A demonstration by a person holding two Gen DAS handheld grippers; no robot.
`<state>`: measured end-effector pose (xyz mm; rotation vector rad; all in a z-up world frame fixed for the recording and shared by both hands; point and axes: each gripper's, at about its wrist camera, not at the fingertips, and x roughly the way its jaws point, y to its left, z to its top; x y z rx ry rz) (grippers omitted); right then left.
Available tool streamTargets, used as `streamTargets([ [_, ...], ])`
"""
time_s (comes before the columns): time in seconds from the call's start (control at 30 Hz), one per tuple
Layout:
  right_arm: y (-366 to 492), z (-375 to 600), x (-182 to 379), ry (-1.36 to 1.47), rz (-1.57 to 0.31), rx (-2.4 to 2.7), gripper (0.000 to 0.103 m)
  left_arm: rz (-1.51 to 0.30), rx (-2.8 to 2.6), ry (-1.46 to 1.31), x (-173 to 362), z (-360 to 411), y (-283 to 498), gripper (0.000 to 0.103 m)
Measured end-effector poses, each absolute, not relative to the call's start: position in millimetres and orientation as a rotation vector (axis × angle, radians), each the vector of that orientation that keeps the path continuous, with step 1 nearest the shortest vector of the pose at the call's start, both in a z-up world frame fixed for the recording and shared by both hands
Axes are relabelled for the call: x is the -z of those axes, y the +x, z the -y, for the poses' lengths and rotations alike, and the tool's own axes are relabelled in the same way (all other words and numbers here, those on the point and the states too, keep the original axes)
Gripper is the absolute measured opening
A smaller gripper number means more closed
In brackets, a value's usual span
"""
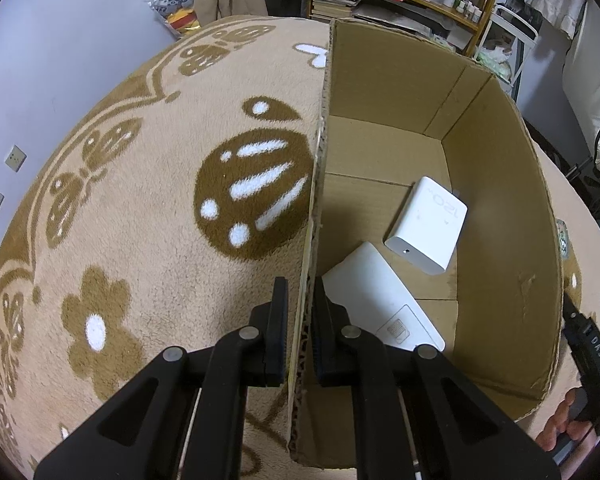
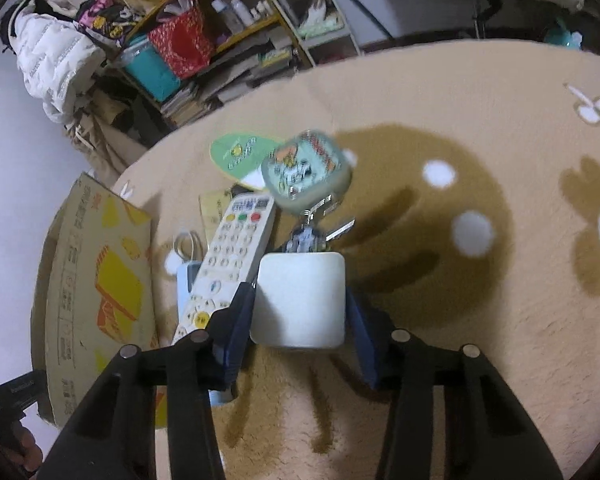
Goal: Organize rigid objects
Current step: 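Lift the square white adapter with the right tool toward the box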
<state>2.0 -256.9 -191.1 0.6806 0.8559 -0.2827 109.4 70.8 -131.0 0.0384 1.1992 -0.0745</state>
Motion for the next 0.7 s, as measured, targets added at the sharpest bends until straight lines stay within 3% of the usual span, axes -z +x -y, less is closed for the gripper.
streamTargets([
  [0.7,8.2,225.2,124.8,0.431,-0.707,0.23,0.05,-1.197,0.081,0.035,130.0,-70.3,106.5,0.009],
])
